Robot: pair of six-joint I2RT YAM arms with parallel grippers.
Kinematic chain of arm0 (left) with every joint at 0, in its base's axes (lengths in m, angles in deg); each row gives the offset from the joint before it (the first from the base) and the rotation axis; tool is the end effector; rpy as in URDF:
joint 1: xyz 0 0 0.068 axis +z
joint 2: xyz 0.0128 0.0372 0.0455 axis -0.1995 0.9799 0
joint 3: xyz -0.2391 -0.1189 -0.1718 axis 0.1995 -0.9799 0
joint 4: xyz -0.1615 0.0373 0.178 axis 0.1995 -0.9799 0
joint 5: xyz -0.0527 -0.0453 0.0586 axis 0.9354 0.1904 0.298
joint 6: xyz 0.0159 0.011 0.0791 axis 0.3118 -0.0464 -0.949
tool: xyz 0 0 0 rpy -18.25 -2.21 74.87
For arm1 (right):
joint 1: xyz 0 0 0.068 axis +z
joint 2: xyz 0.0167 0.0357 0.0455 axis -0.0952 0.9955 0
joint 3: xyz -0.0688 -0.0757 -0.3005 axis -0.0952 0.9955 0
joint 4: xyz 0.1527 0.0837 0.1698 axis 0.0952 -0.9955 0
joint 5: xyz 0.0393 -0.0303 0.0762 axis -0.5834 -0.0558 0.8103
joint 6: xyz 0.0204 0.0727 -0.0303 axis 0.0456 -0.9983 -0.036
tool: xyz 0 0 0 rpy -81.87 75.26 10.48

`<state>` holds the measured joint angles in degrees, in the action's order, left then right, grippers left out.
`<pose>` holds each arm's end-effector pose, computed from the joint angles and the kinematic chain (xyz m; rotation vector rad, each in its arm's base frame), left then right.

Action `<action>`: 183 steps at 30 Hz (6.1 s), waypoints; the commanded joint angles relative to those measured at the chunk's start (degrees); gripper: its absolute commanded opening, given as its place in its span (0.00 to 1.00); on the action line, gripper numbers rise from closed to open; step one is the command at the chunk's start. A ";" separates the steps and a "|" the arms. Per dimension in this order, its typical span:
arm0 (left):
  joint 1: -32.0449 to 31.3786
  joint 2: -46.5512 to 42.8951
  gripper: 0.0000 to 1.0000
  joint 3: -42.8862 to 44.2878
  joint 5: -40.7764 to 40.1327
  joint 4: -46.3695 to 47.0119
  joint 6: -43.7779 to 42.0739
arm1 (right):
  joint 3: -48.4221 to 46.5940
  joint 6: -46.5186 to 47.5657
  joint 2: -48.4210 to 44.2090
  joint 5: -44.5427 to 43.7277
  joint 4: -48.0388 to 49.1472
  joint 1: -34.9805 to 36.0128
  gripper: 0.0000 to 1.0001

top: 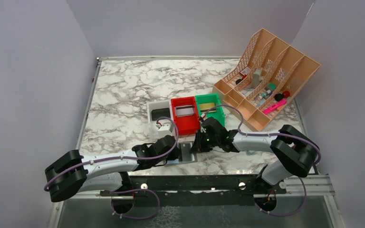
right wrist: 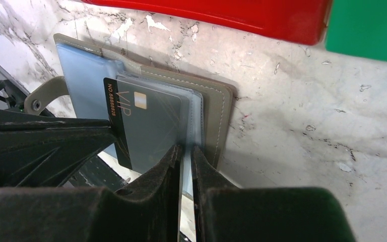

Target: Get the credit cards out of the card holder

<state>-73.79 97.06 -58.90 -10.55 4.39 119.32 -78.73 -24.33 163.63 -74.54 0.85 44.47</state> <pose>0.1077 -0.1613 0.1907 -0.0040 2.4076 -0.6848 0.1733 0.2288 0.1723 -0.2066 2.6384 0.9340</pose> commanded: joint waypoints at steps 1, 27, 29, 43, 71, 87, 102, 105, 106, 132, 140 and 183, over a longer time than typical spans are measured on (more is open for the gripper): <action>-0.22 -1.96 0.00 -0.47 -2.60 -2.09 -0.93 | 0.62 1.01 2.69 -6.31 -5.28 -0.01 0.17; -0.21 -2.10 0.00 -0.86 -0.67 -0.80 -1.85 | 2.56 2.05 -13.66 -0.54 -3.57 0.07 0.24; -0.24 -2.16 0.00 -0.88 -0.75 -0.86 -1.79 | 2.85 1.44 -12.80 1.32 -0.99 0.12 0.26; -0.27 -3.24 0.00 -0.85 -0.88 -1.64 -2.35 | 1.70 0.66 -0.43 7.02 8.75 0.87 0.34; -0.21 -10.05 0.00 -2.89 -3.46 -5.52 -2.16 | 0.41 2.68 -5.91 2.37 4.38 3.13 0.31; -0.21 -8.97 0.12 -5.75 0.73 2.72 -1.39 | -1.73 -0.59 5.05 4.31 7.79 3.57 0.29; -0.21 -7.47 0.26 -6.87 4.14 7.78 -0.86 | -2.05 -0.64 5.95 4.42 7.48 3.53 0.26; -0.12 -7.11 0.27 -7.07 4.77 8.81 -0.75 | -1.95 -0.67 5.70 4.47 7.58 3.52 0.26; -0.08 -6.82 0.27 -7.15 5.15 9.28 -0.67 | -1.96 -0.65 5.73 4.49 7.70 3.51 0.26; -0.01 -5.56 0.39 -9.39 -2.95 0.49 6.52 | -2.94 -0.82 6.35 1.33 3.55 3.51 0.22; -0.08 -4.47 0.29 -11.75 3.31 12.48 3.56 | -2.94 -0.84 6.54 1.59 3.84 3.51 0.22; 2.50 -21.53 0.00 0.58 3.20 -2.25 -11.28 | 12.05 -3.92 -22.90 -3.82 14.14 3.51 0.51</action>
<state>-73.22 75.20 -61.41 -12.93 -2.75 112.35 -70.87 -25.80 143.19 -75.91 8.59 47.72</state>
